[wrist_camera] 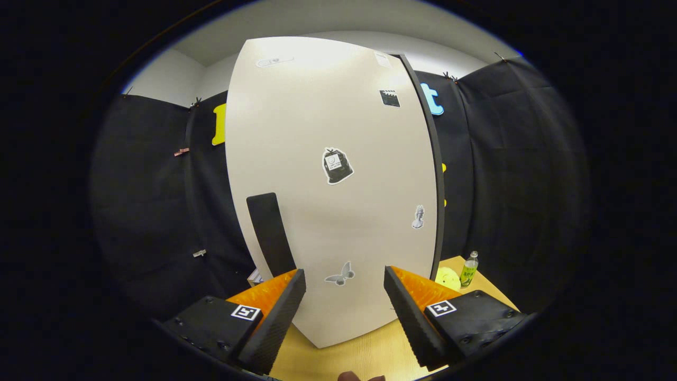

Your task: Open the shoe cabinet door, grab the shoes and put them into the shoe cabinet, then close the shoe cabinet door.

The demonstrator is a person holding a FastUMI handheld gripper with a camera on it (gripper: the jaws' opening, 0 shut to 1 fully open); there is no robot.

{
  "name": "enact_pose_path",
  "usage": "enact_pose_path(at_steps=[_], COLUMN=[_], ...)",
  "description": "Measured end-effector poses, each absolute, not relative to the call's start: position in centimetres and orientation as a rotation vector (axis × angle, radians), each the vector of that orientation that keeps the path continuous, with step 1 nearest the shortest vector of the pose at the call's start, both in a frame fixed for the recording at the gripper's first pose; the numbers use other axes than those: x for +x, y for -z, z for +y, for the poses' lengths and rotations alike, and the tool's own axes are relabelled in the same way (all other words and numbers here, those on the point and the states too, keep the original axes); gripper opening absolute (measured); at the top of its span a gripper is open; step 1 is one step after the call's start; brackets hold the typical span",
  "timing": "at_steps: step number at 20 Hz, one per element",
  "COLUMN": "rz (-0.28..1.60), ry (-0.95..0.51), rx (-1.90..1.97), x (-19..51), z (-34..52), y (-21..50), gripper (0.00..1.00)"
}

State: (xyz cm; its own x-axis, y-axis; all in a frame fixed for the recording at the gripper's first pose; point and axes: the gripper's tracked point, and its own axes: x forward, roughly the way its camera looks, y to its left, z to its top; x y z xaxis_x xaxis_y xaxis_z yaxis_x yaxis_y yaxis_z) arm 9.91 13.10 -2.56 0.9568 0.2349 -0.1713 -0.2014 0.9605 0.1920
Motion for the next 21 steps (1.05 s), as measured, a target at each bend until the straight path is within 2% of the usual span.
enact_pose_path(at_steps=[21], rz=[0.101], ry=[-0.198], rx=[0.084], x=[9.5], z=[9.5], y=[0.6], gripper=[0.98])
